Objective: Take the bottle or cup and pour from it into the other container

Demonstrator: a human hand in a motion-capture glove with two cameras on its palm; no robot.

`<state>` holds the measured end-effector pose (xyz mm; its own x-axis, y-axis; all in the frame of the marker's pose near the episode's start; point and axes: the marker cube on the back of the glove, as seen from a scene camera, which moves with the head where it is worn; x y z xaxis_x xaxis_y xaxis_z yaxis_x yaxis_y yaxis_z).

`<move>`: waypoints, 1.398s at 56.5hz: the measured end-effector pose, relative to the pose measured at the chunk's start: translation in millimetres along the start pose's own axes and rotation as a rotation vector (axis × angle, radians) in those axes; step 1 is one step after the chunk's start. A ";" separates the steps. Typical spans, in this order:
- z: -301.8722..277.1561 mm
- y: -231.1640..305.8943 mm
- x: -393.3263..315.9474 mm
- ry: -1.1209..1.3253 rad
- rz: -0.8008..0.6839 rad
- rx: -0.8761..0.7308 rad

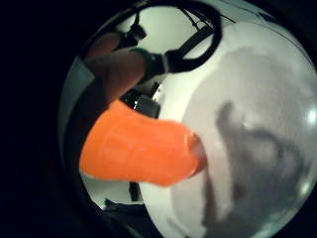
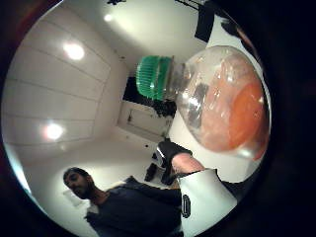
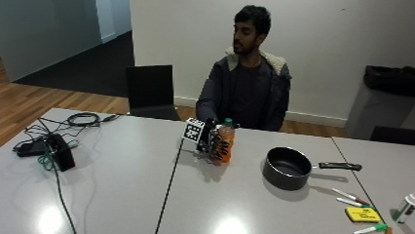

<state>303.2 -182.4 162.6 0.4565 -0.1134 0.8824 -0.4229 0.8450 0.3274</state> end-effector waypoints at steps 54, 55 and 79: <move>-5.4 -13.0 -60.9 -0.010 -0.133 -0.133; -5.2 -13.5 -66.2 0.003 -0.149 -0.134; 64.8 -58.1 -176.2 0.726 0.056 -0.065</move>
<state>196.7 -245.4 10.0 0.8487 0.2872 0.4440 -0.4242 0.8710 0.2476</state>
